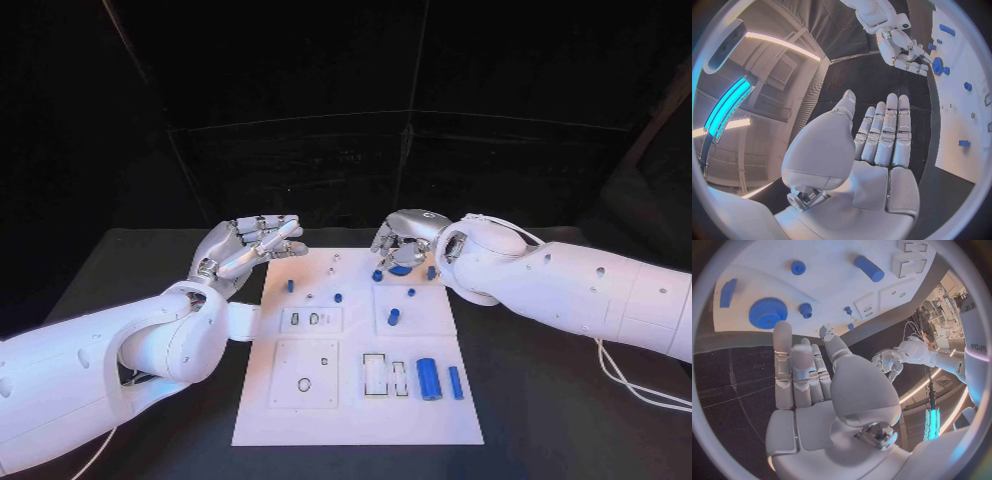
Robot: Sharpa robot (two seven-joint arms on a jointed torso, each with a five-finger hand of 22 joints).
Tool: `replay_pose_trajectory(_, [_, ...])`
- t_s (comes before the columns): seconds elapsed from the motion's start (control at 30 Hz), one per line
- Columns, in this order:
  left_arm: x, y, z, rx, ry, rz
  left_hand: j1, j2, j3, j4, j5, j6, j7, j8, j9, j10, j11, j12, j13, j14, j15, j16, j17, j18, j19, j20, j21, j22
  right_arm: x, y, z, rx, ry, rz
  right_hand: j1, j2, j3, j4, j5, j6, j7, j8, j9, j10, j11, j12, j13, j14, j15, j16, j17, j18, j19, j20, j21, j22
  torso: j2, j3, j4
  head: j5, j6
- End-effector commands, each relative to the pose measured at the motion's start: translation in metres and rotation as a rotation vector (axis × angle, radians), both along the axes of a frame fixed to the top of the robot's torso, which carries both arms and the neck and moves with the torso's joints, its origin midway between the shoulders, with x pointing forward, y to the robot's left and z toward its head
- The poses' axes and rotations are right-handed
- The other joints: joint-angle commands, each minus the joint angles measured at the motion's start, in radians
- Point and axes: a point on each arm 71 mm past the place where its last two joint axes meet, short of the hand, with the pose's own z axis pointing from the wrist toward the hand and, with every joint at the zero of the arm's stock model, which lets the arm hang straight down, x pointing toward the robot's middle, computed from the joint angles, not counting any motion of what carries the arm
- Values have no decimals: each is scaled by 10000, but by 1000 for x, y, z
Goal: Assemble the parts on the task board
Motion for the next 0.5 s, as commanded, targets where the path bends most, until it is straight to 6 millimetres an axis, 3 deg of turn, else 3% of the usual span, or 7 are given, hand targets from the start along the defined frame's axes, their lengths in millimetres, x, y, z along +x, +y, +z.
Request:
replay_pose_trajectory(0.03, [-1,-3,3,-6,-145,-246,94,0,8,-74,45,93,2,-50,-19,63,17,-44,-10,-3,1,-85,17,53,47,6,-12,-18,1,3,-2,-958,64,-41,-47,-3,94,-15,-38,-106,-21,-3,3,-114,-25,35,25,389,103,771,909,-13,-44,47,397,416,169,2,5,-19,4])
replay_pose_trajectory(0.5, [0,-3,7,-16,-202,-286,74,7,-15,-98,45,94,30,-83,-26,57,37,-88,-17,-30,16,-141,24,49,34,14,-45,-44,4,9,-6,-1442,257,2,-9,18,287,-22,-59,-192,-25,4,7,-197,-18,52,49,339,139,1628,1887,-118,11,100,1251,1363,287,16,9,4,-38])
